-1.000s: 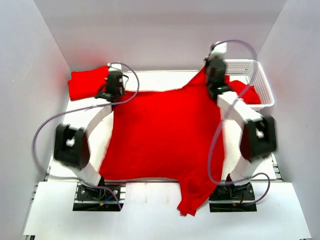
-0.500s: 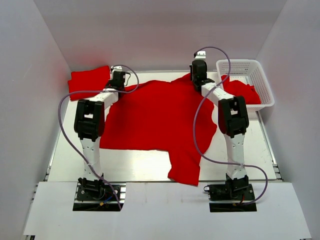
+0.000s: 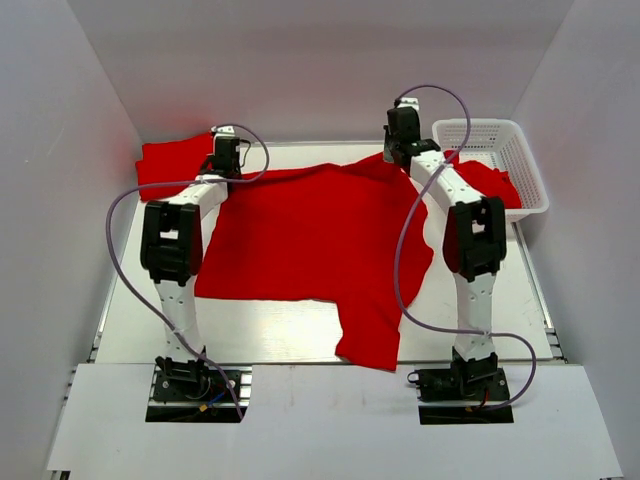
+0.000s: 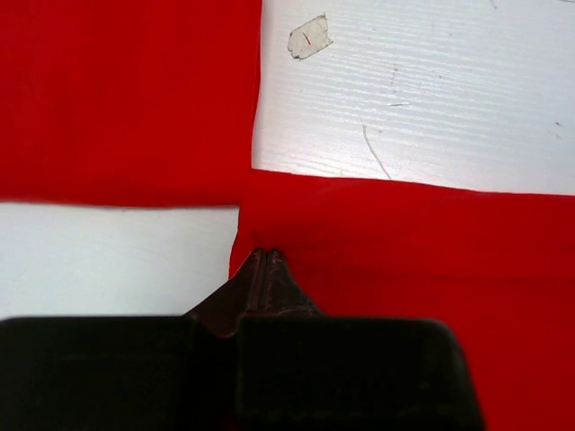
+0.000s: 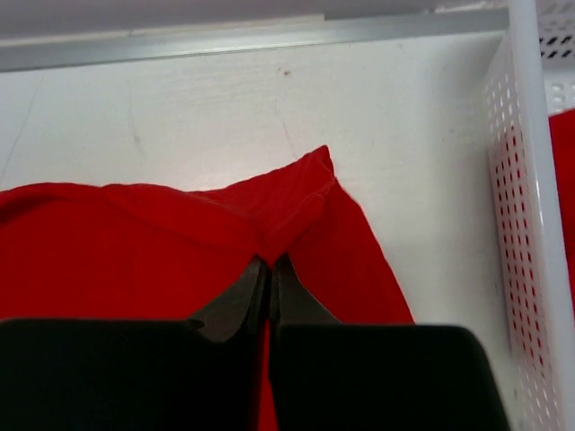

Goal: Fold and stack the t-shirts
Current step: Fold the flattened tshirt in 1/3 of the way

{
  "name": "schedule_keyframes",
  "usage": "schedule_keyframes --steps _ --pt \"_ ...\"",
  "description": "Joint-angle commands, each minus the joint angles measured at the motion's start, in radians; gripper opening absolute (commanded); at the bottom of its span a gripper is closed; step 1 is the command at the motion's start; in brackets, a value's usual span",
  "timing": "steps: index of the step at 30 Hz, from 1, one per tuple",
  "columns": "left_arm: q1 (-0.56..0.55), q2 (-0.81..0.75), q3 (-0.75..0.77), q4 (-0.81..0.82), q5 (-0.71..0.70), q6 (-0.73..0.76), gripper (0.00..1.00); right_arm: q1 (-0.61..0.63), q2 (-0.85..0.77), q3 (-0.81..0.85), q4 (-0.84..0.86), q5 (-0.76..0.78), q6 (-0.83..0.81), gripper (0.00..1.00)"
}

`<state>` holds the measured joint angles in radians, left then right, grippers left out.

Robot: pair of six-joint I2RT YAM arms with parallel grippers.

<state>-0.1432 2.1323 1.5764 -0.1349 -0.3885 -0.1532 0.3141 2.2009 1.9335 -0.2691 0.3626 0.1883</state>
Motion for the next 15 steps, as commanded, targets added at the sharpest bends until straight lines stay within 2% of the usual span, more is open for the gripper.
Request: schedule_keyframes --steps 1,9,15 --pt "0.010 -0.146 -0.041 0.011 0.017 0.020 0.00 -0.004 -0.139 -0.022 -0.166 -0.050 0.072 0.00" --pt "0.028 -0.230 -0.111 0.001 0.017 0.052 0.00 -0.009 -0.231 -0.058 -0.389 -0.097 0.125 0.00" --pt "0.037 -0.270 -0.170 -0.009 0.008 0.052 0.00 -0.007 -0.299 -0.129 -0.475 -0.154 0.154 0.00"
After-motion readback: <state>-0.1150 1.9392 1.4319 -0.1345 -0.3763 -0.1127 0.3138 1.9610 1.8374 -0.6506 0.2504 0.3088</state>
